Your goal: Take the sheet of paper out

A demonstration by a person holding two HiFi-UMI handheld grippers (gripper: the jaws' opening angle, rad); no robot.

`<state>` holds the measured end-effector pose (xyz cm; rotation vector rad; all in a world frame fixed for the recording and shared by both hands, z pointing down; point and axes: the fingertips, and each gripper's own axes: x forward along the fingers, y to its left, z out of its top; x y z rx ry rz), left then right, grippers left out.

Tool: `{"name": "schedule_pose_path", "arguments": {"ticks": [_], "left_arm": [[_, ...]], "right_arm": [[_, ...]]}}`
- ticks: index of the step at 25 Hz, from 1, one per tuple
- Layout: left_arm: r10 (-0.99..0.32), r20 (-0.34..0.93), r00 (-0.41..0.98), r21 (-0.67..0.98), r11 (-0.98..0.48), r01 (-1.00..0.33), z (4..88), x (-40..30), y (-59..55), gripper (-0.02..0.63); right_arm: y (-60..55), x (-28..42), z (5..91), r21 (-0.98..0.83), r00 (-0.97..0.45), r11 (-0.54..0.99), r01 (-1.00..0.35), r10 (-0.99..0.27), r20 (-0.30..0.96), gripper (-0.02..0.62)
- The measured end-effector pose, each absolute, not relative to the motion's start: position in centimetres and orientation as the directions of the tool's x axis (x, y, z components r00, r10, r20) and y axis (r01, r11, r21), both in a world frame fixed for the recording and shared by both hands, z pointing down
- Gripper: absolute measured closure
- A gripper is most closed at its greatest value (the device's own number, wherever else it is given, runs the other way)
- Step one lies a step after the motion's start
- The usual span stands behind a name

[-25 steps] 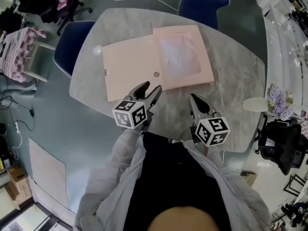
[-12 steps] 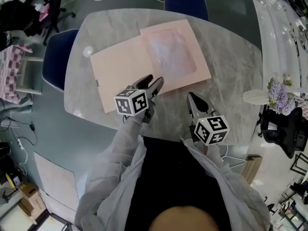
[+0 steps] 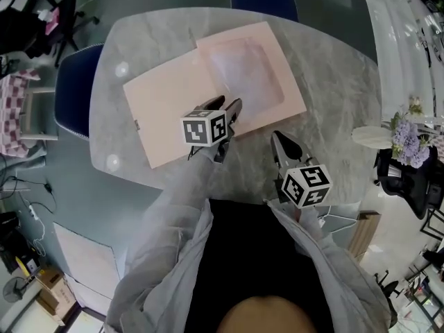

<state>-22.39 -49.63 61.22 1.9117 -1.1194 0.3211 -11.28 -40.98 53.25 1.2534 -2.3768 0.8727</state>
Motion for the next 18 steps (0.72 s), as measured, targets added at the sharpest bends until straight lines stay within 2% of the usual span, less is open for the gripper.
{"name": "schedule_pose_path", "arguments": {"ticks": [4,9,16,18], "left_arm": [[-0.557,0.669,0.492,0.474,-0.191,-0.86,62.8,-22.5,-50.7,0.397],[-0.544,0.705,0.456,0.436,-0.176,-0.883,63.8,-22.0,-51.7,0.399],[-0.497,0.761,0.418,0.359,-0.214,-0.909,64.8,-21.7,-52.3,0.403],[-0.483,0.784,0.39,0.313,-0.234,-0.92,65.2,-21.8,-52.3,0.422]], "right_arm": [[-41.3,-11.2,53.7,-0.373,-0.561,0.419,-0.828,-0.631,0.536,0.586],[-41.5,-11.1,54.0,-0.375,-0.556,0.411,-0.831,-0.629,0.543,0.586],[-41.8,-10.8,54.4,-0.376,-0.555,0.408,-0.832,-0.624,0.55,0.586],[-42.0,-10.7,54.5,-0.376,-0.556,0.409,-0.831,-0.621,0.553,0.586]]}}
